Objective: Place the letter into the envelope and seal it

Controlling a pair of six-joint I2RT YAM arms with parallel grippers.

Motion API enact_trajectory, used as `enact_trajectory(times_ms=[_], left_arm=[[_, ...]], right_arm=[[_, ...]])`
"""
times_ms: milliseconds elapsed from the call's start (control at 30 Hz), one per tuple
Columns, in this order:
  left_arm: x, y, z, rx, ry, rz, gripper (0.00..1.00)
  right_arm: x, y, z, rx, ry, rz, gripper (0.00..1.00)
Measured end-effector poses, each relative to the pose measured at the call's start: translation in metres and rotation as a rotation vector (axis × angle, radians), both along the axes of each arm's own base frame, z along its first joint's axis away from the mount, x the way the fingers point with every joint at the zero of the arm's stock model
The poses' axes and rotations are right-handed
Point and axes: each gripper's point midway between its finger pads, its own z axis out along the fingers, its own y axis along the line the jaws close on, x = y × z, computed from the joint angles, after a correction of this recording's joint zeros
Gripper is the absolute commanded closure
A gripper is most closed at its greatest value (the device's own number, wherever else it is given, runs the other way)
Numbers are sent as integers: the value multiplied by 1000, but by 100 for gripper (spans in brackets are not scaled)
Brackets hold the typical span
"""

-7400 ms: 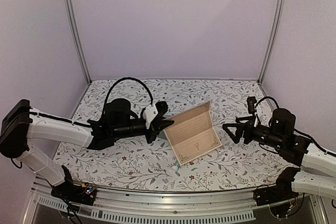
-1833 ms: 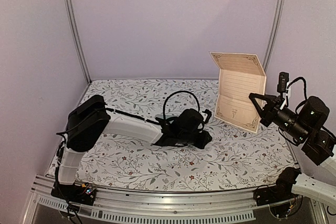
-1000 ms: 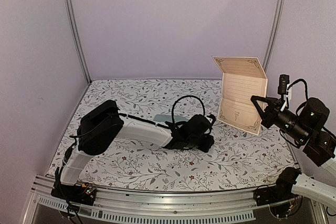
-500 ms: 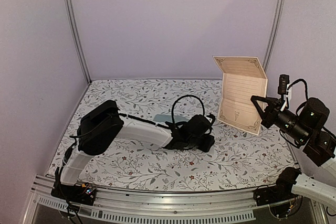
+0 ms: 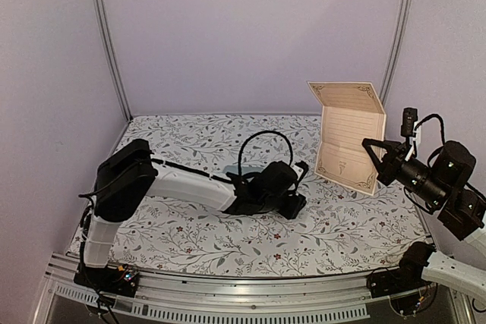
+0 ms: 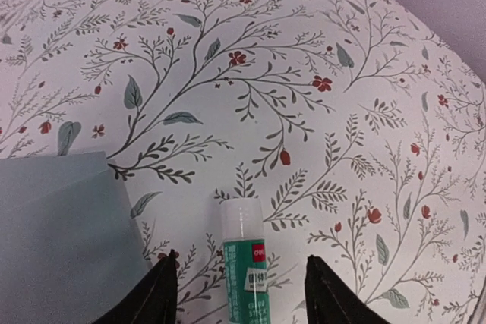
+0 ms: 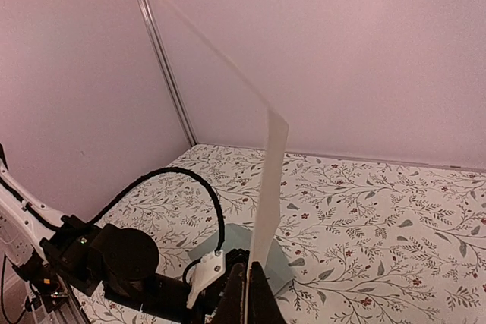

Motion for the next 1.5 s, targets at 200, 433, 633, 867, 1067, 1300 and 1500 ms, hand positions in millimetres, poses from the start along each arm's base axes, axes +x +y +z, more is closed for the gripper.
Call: enact_trajectory(times_ms=[200,433,633,867,1067,1300,1500], left_arm=[[-13,35,68,-66,-92,-19,37],[-40,129,126,-124,-246,-4,38],[-36,210,187,-268,-393,10,40],[-46,285,280,-540,-594,-53,44],[-79,267,298,-618,-600,-295,48],[-75,234,305,-616,-519,-486,48],[-92,211,278,-619,-388,-699,35]], right_arm=[[2,2,0,-22,-18,0,100],[0,20,6,-50,-83,90,100],[-6,65,-7,-137,-132,322,100],[-11,107,-41,-246,-154,560,100],[-36,142,-45,-313,-223,782,100],[-53,167,-43,-359,-276,918,100],[-51,171,-50,-389,-263,935,100]])
